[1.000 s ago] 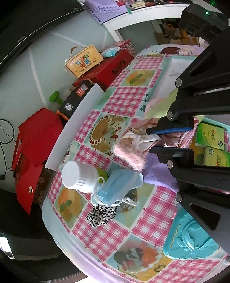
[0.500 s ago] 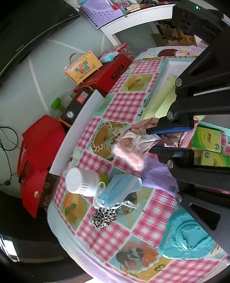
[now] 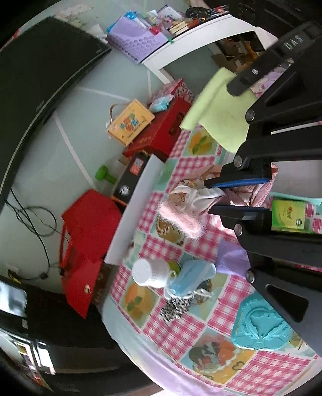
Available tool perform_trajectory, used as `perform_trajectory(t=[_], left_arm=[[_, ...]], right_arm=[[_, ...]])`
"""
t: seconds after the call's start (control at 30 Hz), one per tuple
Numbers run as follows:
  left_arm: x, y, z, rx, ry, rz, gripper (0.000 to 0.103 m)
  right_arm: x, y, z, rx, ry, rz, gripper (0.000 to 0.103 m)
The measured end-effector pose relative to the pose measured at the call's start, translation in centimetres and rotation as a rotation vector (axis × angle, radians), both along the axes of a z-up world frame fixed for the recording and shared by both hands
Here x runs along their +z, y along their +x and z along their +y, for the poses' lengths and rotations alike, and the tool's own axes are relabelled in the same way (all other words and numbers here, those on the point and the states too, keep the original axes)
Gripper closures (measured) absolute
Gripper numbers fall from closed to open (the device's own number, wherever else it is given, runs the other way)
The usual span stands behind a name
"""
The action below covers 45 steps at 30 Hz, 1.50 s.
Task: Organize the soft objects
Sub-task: 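Carry the green cloth with the right gripper into the white tray while the left drops the floral fabric there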
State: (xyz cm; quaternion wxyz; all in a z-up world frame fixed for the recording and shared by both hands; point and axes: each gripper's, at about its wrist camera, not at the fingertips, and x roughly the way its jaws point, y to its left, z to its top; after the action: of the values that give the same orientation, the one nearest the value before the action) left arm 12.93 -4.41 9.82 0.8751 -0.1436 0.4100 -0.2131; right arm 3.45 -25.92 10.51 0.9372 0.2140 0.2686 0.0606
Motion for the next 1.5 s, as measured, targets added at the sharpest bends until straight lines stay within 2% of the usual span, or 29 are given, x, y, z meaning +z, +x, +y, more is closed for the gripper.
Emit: perform_trajectory(t=[0.17,0.43,0.63,0.77,1.1,1.5], left_arm=[[0.6,-1.0,-2.3,-0.070,0.004,-0.027,0.090],[-0.4,-2.3,-7.2,-0.216,0.037,-0.023,0.090],[-2.3,-3.5,-11.5,-0.327,0.082,-0.012,0.090],[-4.5,-3.8,-13.9,-0.395,0.092,0.039,0.090],[-7.5,-4.0,-16.9,-0.467,0.125,0.087,0.090],[-11.6,-2.5,-18.2,-0.443,0.183,0.168,0.089]], right_arm=[[1.3,-1.8,-2.6,-0.106,-0.026,-0.028,0.097],[1.5,-4.9,-8.4,-0.337,-0.069,-0.002,0.097],[0.9,-7.3,-12.9,-0.509,-0.076,0.053,0.097],[0.2,-8.0,-14.5,-0.577,-0.093,0.102,0.097],[-2.0,-7.3,-15.2,-0.605,-0.128,0.200,0.097],[-8.3,-2.8,-15.0,-0.524,-0.110,0.393,0.096]])
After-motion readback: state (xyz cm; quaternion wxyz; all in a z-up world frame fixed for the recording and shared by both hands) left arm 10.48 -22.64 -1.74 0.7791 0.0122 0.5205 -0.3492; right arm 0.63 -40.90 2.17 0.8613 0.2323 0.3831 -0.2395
